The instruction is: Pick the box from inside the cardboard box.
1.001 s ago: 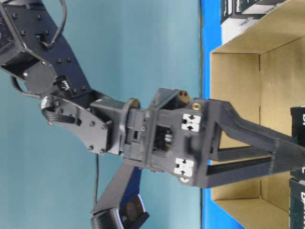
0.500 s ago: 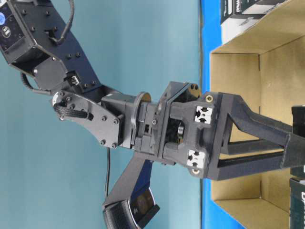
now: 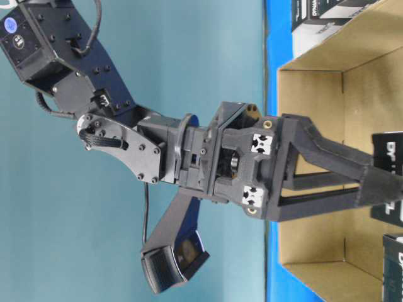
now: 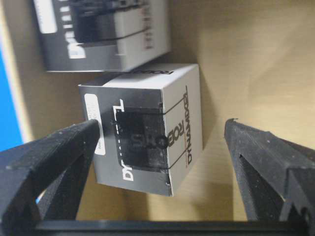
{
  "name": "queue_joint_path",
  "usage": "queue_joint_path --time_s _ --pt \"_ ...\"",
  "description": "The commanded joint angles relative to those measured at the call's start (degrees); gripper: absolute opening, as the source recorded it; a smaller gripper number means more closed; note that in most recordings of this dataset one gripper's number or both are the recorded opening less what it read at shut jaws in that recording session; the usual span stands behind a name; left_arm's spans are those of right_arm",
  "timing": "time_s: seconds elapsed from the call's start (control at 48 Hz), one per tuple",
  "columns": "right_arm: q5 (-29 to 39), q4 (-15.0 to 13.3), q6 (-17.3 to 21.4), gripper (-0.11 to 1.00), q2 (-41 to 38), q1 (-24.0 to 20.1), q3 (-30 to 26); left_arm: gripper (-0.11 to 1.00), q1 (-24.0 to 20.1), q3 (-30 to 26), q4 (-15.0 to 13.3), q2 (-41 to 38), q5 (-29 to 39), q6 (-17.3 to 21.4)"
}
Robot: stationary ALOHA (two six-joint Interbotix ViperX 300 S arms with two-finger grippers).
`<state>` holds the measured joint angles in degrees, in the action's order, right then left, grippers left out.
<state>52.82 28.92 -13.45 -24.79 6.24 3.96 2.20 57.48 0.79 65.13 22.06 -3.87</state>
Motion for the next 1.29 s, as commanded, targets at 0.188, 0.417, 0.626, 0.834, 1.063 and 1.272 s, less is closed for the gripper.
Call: queue_joint_path --time_s 0.188,0.417,0.626,0.834,1.063,1.272 --pt "-0.09 -3.25 -0.26 0.99 -0.44 3.08 0.18 -0.03 0.00 -1.14 0.18 -0.35 -0.62 -0.18" --pt "1.05 -6.42 -0.26 0.99 -0.44 5.10 -1.58 -0.03 -0.35 -1.05 0.18 -0.53 -0.62 -0.18" --pt "2.02 -7.73 -0.44 0.99 -0.44 6.94 -2.72 -0.03 -0.35 -1.05 0.18 -0.44 -0.70 -0.18" --pt "2.02 -7.65 -2.64 0.99 -0.53 7.38 -2.90 -0.03 -0.35 -1.23 0.18 -0.44 -0.70 -0.26" --pt "2.11 -7.65 -2.37 0.99 -0.09 6.15 -3.87 -0.03 -0.35 -1.49 0.18 -0.44 -0.62 -2.55" --pt "3.60 -7.65 -1.67 0.99 1.67 5.36 -5.80 -0.03 -0.35 -1.49 0.18 -0.44 -0.70 -3.78"
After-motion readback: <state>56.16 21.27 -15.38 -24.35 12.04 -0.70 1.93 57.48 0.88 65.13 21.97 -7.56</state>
